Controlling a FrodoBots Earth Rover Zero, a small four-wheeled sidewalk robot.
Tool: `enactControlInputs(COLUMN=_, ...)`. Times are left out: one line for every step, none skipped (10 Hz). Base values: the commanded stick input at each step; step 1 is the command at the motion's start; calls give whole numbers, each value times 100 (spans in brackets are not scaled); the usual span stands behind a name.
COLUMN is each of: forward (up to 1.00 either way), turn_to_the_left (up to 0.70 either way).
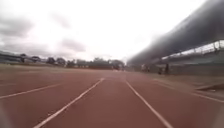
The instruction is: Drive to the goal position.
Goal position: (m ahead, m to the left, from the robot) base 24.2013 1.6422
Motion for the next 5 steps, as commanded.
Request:
enactControlInputs(forward=85, turn_to_the_left=-28)
enactControlInputs(forward=85, turn_to_the_left=-10)
enactControlInputs(forward=85, turn_to_the_left=0)
enactControlInputs(forward=85, turn_to_the_left=0)
enactControlInputs(forward=85, turn_to_the_left=0)
